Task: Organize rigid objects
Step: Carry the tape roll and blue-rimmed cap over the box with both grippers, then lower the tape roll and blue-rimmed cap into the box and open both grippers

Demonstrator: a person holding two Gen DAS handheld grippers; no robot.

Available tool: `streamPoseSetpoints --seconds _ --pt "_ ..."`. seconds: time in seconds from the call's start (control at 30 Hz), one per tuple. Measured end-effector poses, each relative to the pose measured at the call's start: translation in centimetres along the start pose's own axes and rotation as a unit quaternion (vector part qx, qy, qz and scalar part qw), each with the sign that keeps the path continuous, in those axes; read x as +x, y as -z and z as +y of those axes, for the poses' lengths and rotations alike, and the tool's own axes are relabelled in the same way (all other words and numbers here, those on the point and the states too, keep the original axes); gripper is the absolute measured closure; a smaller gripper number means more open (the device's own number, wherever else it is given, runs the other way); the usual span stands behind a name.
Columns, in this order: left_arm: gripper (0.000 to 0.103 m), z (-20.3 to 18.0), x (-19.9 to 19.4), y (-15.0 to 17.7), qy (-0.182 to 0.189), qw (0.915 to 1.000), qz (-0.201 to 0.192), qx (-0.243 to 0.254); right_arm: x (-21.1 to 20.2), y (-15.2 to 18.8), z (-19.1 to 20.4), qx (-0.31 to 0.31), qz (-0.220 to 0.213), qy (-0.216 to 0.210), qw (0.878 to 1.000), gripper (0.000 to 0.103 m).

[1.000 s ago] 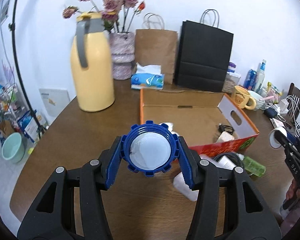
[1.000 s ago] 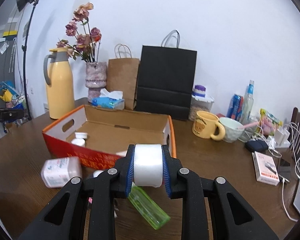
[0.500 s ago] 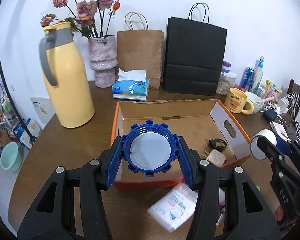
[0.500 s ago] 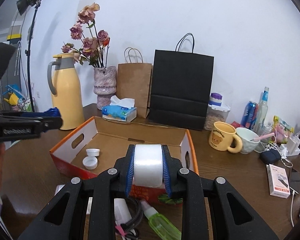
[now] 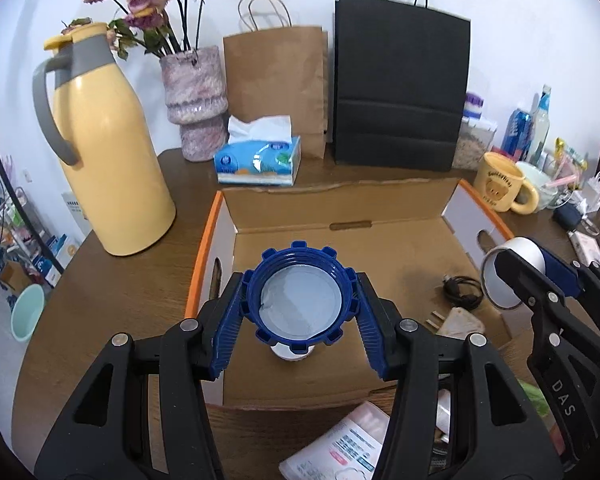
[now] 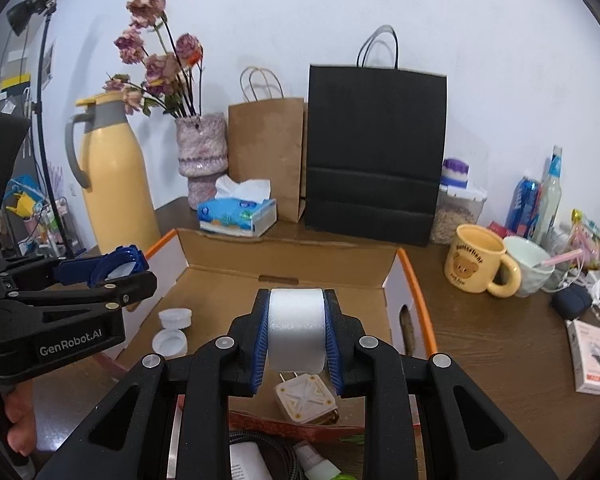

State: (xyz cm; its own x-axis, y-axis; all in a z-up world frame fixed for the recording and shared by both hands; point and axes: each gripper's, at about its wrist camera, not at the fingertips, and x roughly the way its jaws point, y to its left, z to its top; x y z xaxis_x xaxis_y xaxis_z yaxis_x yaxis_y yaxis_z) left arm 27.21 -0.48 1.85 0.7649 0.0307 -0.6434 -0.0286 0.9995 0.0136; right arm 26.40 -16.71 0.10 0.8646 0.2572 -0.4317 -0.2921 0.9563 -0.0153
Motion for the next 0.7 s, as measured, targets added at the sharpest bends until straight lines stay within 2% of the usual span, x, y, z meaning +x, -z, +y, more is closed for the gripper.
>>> streamPoseSetpoints --seconds 0.33,0.5,0.53,0.57,0.6,0.63,0.67,0.7 --pt "0.054 0.4 3.1 1.0 -0.006 0.9991 0.041 -0.004 2.6 2.0 -2.1 0.023 0.039 -0.004 0.999 0.075" --pt "0.054 0.4 2.9 1.1 -0.007 0.9993 0.037 -0.003 2.8 2.3 -2.7 0.035 0.042 -0.003 0.999 0.073" --pt "0.052 0.4 2.8 1.2 -0.008 0.9993 0.036 -0.004 2.7 2.3 -2.8 0.037 0.04 0.001 0.999 0.069" --pt "0.047 0.5 2.7 1.2 -0.008 0.9993 0.035 -0.005 2.6 2.3 -2.9 0.04 0.038 0.003 0.998 0.053" --pt "0.044 0.6 2.6 1.1 -0.007 0.9994 0.032 -0.007 2.5 2.3 -3.1 0.044 0.037 0.005 0.998 0.026" --pt "0.035 0.7 2.5 1.1 -0.007 0.9995 0.03 -0.009 2.4 2.3 -3.3 0.046 0.036 0.005 0.998 0.016" --pt "0.027 0.8 2.3 1.1 -0.008 0.9996 0.026 -0.012 2.3 2.3 -3.4 0.047 0.034 0.006 0.998 0.012" --pt "0.024 0.9 2.2 1.0 -0.009 0.9996 0.023 -0.014 2.1 2.3 -3.5 0.049 0.032 0.009 0.998 0.012"
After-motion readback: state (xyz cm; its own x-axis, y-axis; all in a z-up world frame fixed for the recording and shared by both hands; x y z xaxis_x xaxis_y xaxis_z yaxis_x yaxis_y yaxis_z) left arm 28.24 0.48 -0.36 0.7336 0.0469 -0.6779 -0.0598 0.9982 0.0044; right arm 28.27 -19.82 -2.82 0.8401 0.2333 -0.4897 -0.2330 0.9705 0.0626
